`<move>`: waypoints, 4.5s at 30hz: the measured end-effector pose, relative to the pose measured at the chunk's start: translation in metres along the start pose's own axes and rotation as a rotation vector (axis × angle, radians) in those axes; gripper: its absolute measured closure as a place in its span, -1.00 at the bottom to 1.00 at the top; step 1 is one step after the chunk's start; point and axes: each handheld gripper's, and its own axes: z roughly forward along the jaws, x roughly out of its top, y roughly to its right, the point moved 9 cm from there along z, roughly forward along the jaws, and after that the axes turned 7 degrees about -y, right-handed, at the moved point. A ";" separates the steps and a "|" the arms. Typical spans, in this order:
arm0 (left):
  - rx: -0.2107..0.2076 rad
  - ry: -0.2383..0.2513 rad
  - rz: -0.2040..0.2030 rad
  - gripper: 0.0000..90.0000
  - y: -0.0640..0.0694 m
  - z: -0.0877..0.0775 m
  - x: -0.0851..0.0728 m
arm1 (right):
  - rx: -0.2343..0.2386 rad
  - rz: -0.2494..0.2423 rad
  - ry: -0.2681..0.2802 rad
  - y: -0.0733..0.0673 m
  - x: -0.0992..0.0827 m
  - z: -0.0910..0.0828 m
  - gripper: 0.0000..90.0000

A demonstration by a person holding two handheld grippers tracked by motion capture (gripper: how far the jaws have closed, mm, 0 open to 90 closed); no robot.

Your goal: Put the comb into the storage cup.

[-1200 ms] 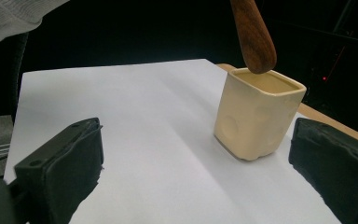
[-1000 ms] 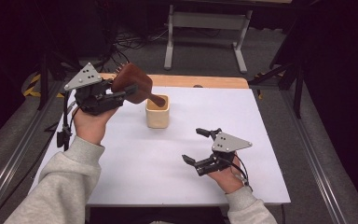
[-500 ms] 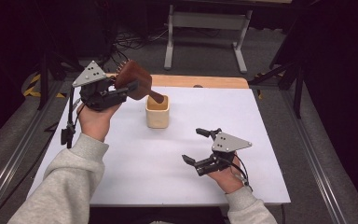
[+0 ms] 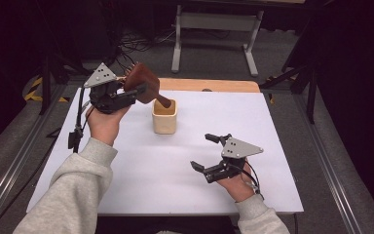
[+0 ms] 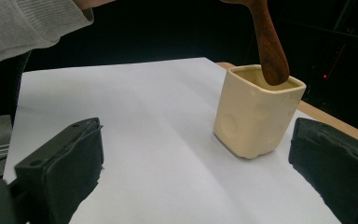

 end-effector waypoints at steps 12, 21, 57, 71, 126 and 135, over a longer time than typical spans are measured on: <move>-0.008 -0.049 -0.003 0.20 -0.001 0.019 -0.011 | 0.000 0.005 0.006 0.001 0.000 -0.001 -0.92; -0.005 -0.080 -0.015 0.19 -0.004 0.028 -0.020 | 0.004 0.003 0.002 0.000 0.000 -0.001 -0.92; -0.013 -0.181 0.001 0.14 -0.001 0.049 -0.045 | 0.012 -0.001 -0.002 -0.002 -0.001 0.001 -0.91; -0.021 -0.158 0.000 -0.42 -0.002 0.046 -0.046 | 0.010 -0.001 -0.001 -0.002 0.000 0.001 -0.91; -0.073 -0.056 0.054 -0.99 0.010 -0.091 -0.136 | -0.050 0.044 -0.009 0.018 -0.008 -0.026 -0.92; -0.074 -0.040 0.043 -0.99 0.008 -0.094 -0.165 | -0.055 0.052 -0.021 0.019 -0.018 -0.028 -0.92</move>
